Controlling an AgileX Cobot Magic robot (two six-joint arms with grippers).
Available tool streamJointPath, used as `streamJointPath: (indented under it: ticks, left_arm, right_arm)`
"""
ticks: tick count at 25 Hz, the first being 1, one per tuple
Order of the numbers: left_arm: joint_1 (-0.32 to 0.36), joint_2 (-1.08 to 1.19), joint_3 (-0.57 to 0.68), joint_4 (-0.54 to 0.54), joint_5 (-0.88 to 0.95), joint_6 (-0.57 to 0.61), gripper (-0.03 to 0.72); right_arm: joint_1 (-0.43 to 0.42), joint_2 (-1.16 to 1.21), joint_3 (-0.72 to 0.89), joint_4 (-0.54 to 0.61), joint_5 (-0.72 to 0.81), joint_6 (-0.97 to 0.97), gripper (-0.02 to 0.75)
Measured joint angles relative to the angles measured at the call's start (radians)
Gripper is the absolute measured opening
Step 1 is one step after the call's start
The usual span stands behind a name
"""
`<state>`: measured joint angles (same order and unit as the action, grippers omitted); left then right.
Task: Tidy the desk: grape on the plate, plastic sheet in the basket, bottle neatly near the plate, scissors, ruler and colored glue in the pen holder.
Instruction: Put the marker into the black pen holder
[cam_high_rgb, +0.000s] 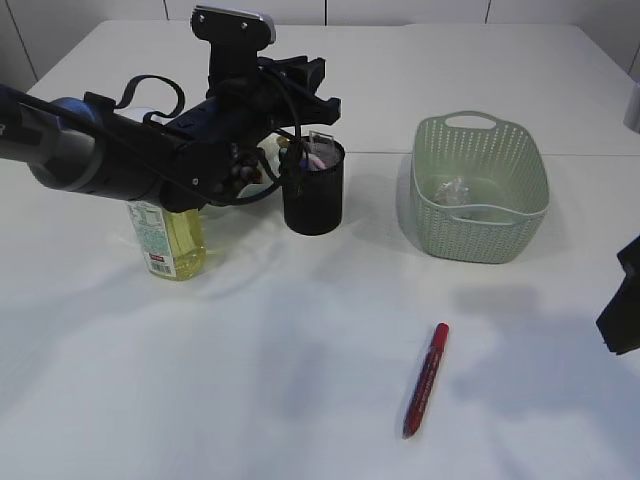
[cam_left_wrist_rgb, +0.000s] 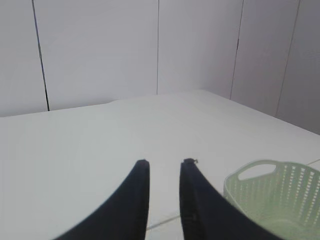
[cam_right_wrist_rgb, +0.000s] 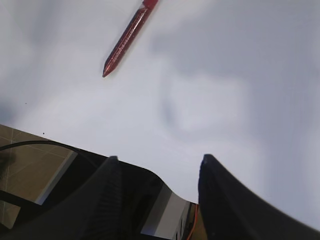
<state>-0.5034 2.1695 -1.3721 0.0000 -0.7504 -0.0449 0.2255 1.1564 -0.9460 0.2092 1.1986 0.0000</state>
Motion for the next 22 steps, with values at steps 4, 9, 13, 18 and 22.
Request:
streamJointPath:
  ticks: [4,9,13,18,22]
  left_arm:
    - [0.000,0.000,0.000,0.000,0.000,0.000,0.172]
    - [0.000,0.000,0.000,0.000,-0.001,0.000,0.181]
    - [0.000,0.000,0.000,0.000,0.002,0.000,0.184]
    - [0.000,-0.055,0.000,0.000,0.096,0.000,0.187]
    - [0.000,-0.143,0.000,0.000,0.272,-0.029,0.188]
  right_arm:
    - [0.000,0.000,0.000,0.000,-0.013,0.000,0.397]
    - [0.000,0.000,0.000,0.000,-0.021,0.000,0.397]
    - [0.000,0.000,0.000,0.000,-0.022,0.000,0.398]
    - [0.000,0.000,0.000,0.000,-0.024,0.000,0.398]
    - [0.000,0.000,0.000,0.000,-0.036,0.000,0.397]
